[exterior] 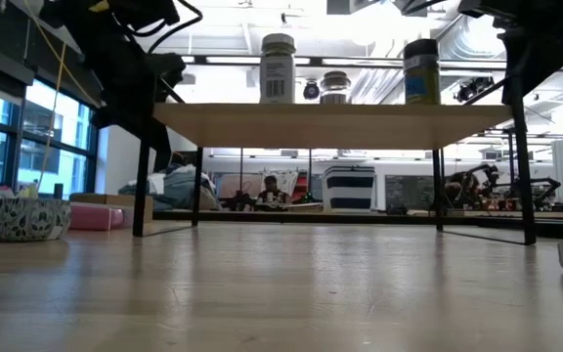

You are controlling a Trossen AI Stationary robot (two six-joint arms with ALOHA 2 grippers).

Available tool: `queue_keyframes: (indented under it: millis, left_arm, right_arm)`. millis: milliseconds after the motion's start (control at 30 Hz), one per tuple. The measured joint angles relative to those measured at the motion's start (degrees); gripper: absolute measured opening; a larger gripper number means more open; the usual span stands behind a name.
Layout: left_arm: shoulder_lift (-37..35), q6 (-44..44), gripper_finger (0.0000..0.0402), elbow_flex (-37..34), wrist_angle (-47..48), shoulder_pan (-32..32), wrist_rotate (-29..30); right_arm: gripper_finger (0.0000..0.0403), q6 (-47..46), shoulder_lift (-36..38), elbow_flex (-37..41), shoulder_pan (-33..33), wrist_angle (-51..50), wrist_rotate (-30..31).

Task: Shelf spices
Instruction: Adjust the shelf on the table

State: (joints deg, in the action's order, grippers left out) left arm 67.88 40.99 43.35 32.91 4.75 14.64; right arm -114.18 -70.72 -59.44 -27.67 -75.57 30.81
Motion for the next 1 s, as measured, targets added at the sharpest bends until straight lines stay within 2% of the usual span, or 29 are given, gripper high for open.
queue_keyframes:
  millis: [300, 733, 1000]
  left_arm:
    - [0.0, -1.7, 0.0, 0.0, -2.7, 3.9, -0.1]
    - [0.0, 2.2, 0.0, 0.0, -3.4, 2.9, -0.2]
    - [-1.0, 2.3, 0.0, -0.1, -3.2, 3.1, 0.7]
  right_arm:
    - [0.0, 1.3, 0.0, 0.0, 3.3, -1.1, 2.4]
    - [0.0, 6.5, 0.0, 0.0, 9.8, -1.8, 5.0]
    - [0.0, 6.6, 0.0, -0.1, 9.6, -1.7, 4.1]
